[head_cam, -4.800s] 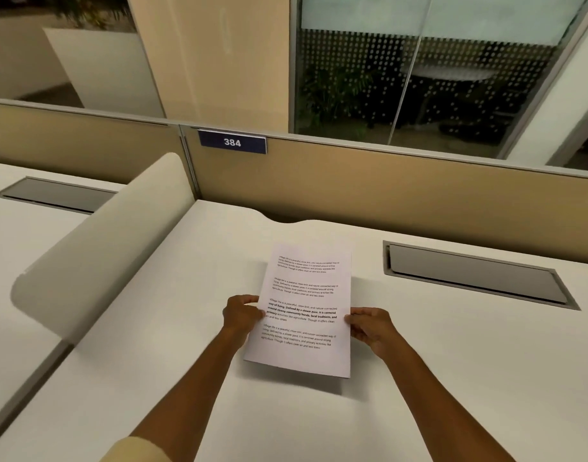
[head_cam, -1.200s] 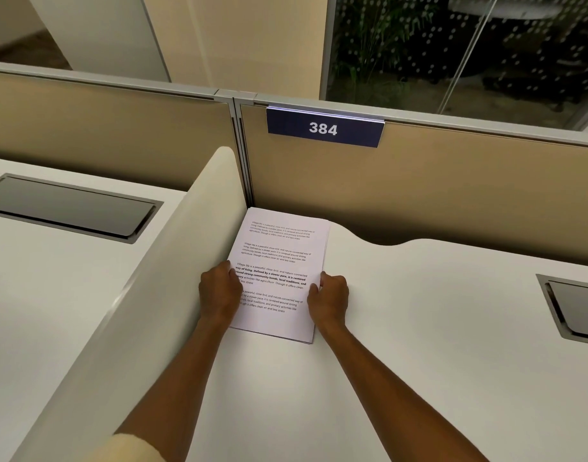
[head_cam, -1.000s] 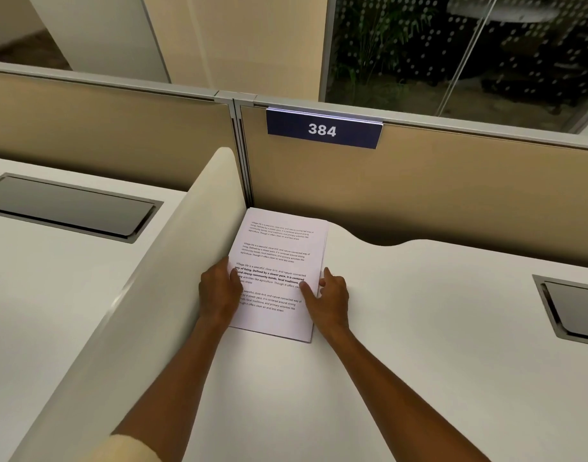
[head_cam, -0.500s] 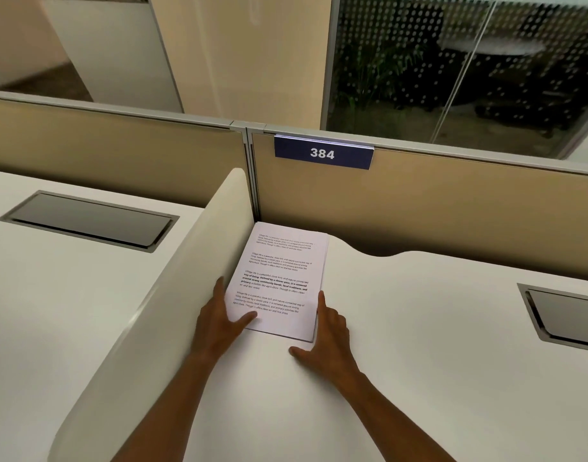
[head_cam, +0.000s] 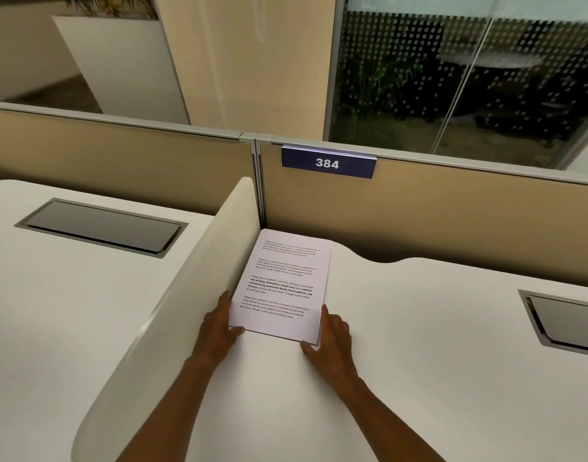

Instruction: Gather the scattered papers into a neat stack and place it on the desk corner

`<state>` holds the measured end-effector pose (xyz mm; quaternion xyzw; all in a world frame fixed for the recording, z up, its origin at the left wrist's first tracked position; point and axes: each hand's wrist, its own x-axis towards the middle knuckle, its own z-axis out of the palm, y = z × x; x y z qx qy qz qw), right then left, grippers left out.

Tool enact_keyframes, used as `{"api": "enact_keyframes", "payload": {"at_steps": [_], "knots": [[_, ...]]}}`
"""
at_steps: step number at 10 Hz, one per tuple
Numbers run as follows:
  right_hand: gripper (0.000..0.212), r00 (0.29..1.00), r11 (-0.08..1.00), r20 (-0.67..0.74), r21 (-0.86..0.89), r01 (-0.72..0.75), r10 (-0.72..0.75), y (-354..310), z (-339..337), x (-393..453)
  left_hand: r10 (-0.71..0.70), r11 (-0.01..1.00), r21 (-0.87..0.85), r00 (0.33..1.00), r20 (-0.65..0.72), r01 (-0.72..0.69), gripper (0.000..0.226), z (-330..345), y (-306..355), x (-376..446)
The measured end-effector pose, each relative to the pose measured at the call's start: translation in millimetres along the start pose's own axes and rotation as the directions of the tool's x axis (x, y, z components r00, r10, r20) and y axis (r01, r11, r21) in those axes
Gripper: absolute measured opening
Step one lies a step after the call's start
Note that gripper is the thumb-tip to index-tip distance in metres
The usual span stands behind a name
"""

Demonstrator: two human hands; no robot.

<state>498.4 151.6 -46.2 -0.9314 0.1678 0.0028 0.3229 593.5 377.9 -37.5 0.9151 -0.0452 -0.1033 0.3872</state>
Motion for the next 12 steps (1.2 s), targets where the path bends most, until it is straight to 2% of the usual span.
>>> {"api": "enact_keyframes", "payload": {"at_steps": [2,5,9,10,11,12], "knots": [[0.078,1.0,0.999,-0.002,-0.033,-0.002,0.002,0,2,-2,-0.023,0.999,0.038,1.0,-0.003,0.023,0.073,-2,2,2],[0.068,1.0,0.998,0.01,-0.064,0.0,0.001,1,1,3,0.022,0.996,0.092,1.0,-0.02,-0.02,0.049,-1,5,3],[0.068,0.999,0.995,0.045,-0.097,-0.008,0.012,2,0,9,0.008,0.993,0.118,1.0,-0.008,-0.007,0.049,-3,7,4],[0.075,0.999,0.995,0.052,-0.098,-0.005,0.01,4,-1,10,-0.014,0.986,0.168,0.999,0.035,0.008,0.061,-5,9,7],[0.081,0.999,0.999,0.019,-0.04,-0.031,0.032,2,-10,6,-0.049,0.979,0.202,0.996,0.074,0.033,0.068,-9,16,3],[0.077,0.994,0.998,-0.088,-0.01,-0.067,0.066,5,-22,5,0.004,0.982,0.19,0.999,0.034,-0.011,0.068,-11,25,0]]}}
